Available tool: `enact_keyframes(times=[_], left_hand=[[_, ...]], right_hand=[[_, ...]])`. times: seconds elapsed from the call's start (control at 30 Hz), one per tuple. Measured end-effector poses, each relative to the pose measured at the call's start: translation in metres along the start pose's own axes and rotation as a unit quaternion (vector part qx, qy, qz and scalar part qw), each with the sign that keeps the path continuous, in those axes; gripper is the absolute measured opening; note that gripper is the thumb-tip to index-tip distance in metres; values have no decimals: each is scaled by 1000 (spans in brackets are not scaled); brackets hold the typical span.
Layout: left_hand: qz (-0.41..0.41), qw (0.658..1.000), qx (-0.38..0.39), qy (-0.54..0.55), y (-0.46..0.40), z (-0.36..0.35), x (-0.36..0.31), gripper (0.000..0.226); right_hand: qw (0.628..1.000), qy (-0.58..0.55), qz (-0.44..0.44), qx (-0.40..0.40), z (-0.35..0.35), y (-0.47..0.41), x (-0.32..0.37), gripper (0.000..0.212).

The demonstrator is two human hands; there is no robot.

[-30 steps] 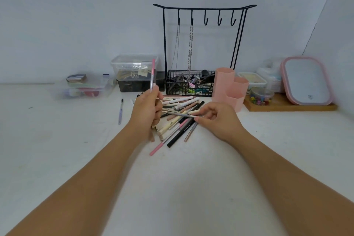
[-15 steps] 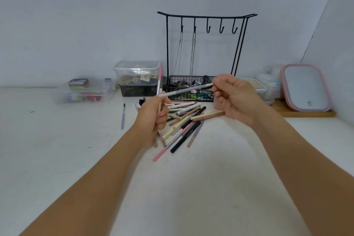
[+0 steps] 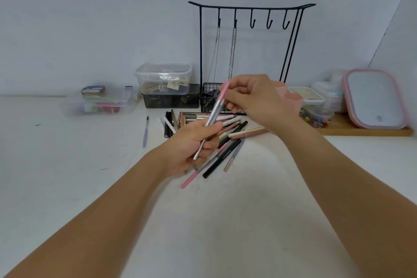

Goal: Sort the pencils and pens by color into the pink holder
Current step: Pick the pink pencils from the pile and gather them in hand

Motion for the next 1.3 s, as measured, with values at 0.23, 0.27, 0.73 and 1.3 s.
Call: enact_keyframes(times=[0.23,0.27,0.73,1.3], left_hand=[[-49,995,-90,-19,-5,-7,2,34],[-60,993,-100,-19,-5,-6,0,35],[-64,978,-199,-19,-4,7,-2,50],[-80,980,-183,-5,-4,8,0,40]], right_hand=[[997,57,-45,10,17,4,-19,19],[986,153,-62,30,24,5,-25,15],[899,391,-140,142,24,11,-66,20],[981,168,-87,38,36,11,-43,4]])
Point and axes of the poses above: each hand's wrist, its own y-axis away from the middle knuckle, its own z-axis out of the back of the hand, x = y × z, the point moved 2 cm from there along -y, towards the middle knuckle, and after that the axes turned 15 degrees about x, right-handed, at the moved point
